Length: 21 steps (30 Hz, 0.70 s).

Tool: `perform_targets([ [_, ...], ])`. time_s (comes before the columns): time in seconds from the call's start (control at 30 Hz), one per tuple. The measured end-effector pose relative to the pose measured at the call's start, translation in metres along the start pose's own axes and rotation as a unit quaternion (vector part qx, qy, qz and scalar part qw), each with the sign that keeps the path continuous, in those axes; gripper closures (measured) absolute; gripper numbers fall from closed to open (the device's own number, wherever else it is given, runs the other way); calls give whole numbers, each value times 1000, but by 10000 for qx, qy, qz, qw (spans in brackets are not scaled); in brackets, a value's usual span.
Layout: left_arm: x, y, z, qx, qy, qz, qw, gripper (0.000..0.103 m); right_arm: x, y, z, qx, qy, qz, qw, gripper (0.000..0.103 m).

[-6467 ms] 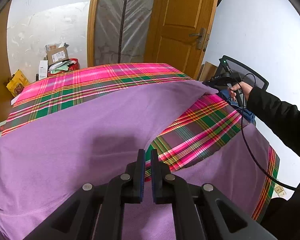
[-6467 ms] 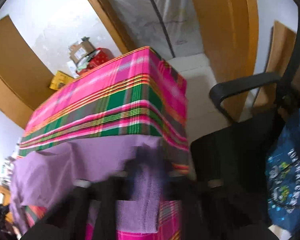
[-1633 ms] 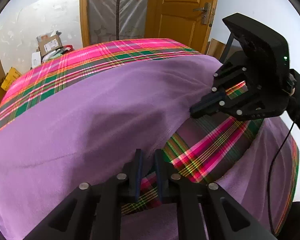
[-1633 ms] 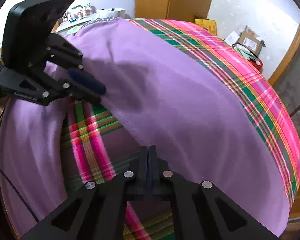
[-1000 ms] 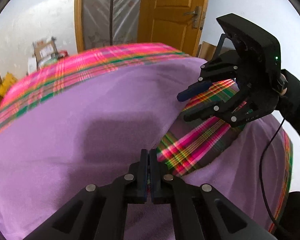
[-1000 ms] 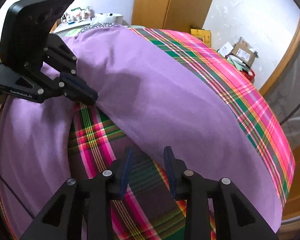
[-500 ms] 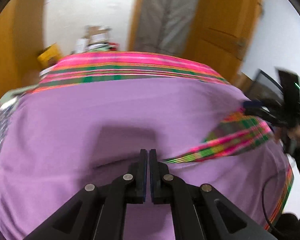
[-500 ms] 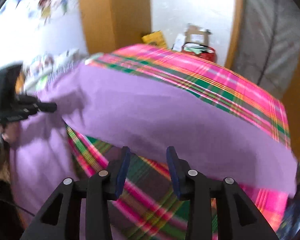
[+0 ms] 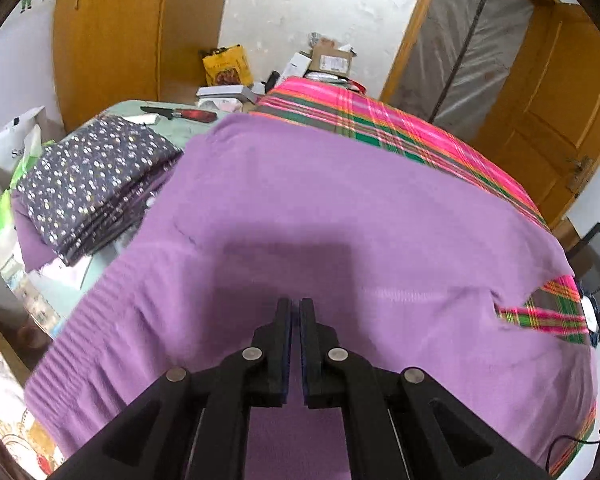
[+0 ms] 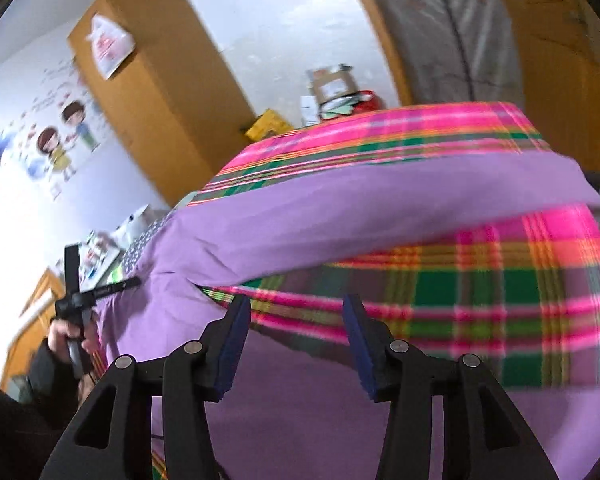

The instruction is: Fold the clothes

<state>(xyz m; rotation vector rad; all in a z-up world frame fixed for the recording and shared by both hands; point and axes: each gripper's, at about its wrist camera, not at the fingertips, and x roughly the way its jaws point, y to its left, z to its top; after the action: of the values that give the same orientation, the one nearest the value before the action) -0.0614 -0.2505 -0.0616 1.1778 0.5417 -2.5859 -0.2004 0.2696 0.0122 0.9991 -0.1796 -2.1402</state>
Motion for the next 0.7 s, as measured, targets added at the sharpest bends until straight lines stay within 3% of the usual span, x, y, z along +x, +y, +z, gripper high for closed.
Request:
perform_targets([
  [0.1, -5, -7, -7, 99, -11, -154, 9998, 100, -8, -10, -14, 209, 39, -328, 9992, 55],
  [0.23, -12, -12, -13, 179, -74, -294, 9994, 100, -16, -20, -34, 422, 111, -713, 9965, 65],
  [0.37, -17, -11, -22, 275, -68, -286, 9992, 100, -22, -31, -52, 492, 143, -1058, 9931, 68],
  [0.57, -25, 1, -36, 199, -4, -161, 9997, 99, -66, -79, -74, 1134, -220, -1933, 9743, 69],
  [0.7, -35, 14, -48, 173, -6, -38, 9998, 99, -85, -87, -84, 1379, -428, -1889, 9713, 69],
])
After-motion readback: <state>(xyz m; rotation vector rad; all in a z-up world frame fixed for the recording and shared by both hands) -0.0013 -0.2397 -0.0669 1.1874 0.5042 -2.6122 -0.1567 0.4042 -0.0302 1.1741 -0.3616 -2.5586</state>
